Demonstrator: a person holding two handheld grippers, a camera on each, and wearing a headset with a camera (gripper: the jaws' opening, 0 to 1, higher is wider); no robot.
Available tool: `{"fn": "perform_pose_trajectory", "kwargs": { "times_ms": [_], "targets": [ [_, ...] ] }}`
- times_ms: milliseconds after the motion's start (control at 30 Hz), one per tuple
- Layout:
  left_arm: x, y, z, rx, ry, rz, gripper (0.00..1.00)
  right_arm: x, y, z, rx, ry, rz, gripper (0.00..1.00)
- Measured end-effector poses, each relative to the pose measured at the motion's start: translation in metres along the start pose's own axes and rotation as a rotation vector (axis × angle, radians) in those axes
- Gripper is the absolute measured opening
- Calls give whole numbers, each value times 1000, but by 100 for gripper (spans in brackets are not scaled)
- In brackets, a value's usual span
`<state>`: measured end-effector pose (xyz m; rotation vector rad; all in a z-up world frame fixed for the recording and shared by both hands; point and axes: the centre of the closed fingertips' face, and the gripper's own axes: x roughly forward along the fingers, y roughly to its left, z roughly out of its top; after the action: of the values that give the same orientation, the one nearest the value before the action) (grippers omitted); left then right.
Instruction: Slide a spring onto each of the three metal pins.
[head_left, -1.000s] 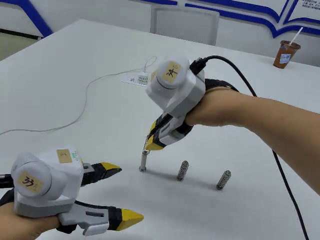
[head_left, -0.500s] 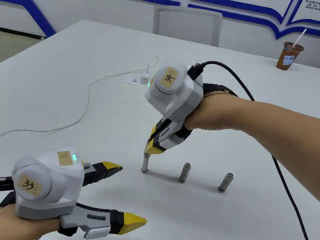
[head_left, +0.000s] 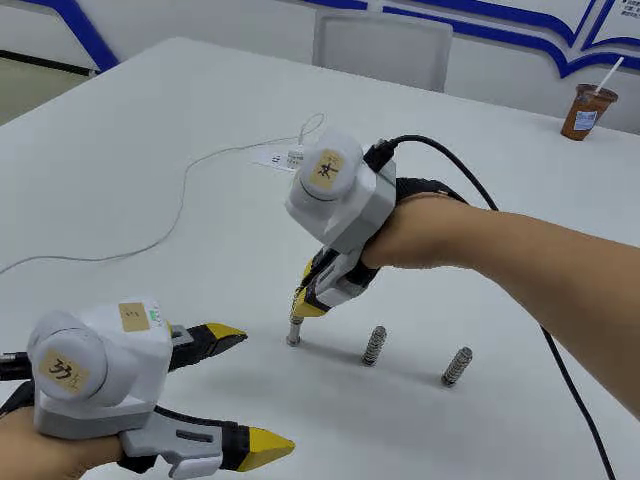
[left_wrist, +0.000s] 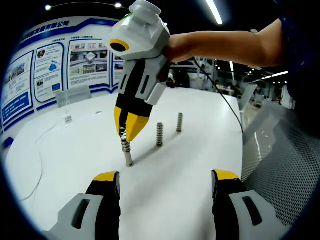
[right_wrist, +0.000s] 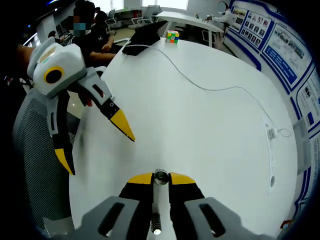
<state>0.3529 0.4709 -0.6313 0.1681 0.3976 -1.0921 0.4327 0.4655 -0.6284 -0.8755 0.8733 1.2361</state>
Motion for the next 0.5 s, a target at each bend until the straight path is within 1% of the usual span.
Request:
{"fn": "perform_pose_trajectory", "kwargs": {
  "times_ms": [133, 500],
  "targets": [
    [-1, 2, -1, -3, 2, 5, 76, 6, 3, -4, 3, 24, 11, 12],
    [-3, 4, -4, -7, 11, 8, 76, 15, 5, -7, 16, 35, 28, 12]
  ]
}}
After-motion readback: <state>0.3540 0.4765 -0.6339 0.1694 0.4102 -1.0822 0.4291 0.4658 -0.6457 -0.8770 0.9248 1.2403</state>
